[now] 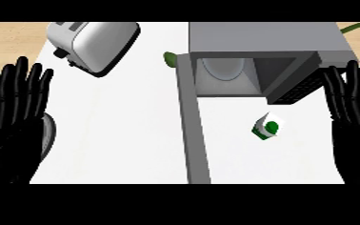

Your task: Pick up the milk, place it into the microwave and close the microwave

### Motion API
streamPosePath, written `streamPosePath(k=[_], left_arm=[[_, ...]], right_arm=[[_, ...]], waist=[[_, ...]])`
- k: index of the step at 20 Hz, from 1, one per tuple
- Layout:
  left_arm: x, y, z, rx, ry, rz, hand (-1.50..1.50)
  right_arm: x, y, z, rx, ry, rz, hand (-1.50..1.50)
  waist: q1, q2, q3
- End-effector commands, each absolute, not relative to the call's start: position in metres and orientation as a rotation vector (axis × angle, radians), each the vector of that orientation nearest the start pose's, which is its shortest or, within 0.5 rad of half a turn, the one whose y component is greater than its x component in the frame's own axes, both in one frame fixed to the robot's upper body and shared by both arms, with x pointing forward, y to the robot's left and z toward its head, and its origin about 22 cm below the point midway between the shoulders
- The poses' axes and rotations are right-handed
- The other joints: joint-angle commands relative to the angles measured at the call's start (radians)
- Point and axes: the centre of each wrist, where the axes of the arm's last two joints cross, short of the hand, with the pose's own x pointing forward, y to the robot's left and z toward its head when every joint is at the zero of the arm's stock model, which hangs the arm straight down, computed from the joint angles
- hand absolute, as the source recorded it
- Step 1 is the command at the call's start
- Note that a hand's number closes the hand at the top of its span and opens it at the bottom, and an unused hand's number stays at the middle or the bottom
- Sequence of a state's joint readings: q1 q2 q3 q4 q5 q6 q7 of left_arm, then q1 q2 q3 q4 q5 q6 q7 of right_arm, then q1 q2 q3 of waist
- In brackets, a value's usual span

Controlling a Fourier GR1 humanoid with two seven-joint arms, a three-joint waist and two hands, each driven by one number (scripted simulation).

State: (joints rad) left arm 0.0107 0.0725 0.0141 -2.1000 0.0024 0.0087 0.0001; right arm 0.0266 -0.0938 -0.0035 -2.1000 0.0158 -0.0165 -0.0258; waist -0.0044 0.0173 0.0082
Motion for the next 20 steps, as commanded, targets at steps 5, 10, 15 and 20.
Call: streamPosePath(k=[5,10,15,20], left_arm=[[0.213,0.249,0.133,0.043,-2.079,-0.139,-1.5],[0.196,0.25,0.116,0.045,-1.979,0.03,-1.5],[0.174,0.237,0.111,0.079,-1.97,0.032,-1.5],[0.162,0.228,0.139,0.055,-1.992,0.02,-1.5]], right_arm=[[0.257,-0.23,0.115,-0.243,-2.077,0.044,-1.5],[0.246,-0.22,0.124,-0.141,-1.998,-0.154,-1.5],[0.253,-0.215,0.111,-0.159,-1.965,-0.145,-1.5],[0.255,-0.218,0.09,-0.209,-1.928,-0.156,-1.5]], waist=[[0.012,-0.016,-0.008],[0.009,-0.018,-0.008],[0.008,-0.018,-0.008],[0.008,-0.018,-0.008]])
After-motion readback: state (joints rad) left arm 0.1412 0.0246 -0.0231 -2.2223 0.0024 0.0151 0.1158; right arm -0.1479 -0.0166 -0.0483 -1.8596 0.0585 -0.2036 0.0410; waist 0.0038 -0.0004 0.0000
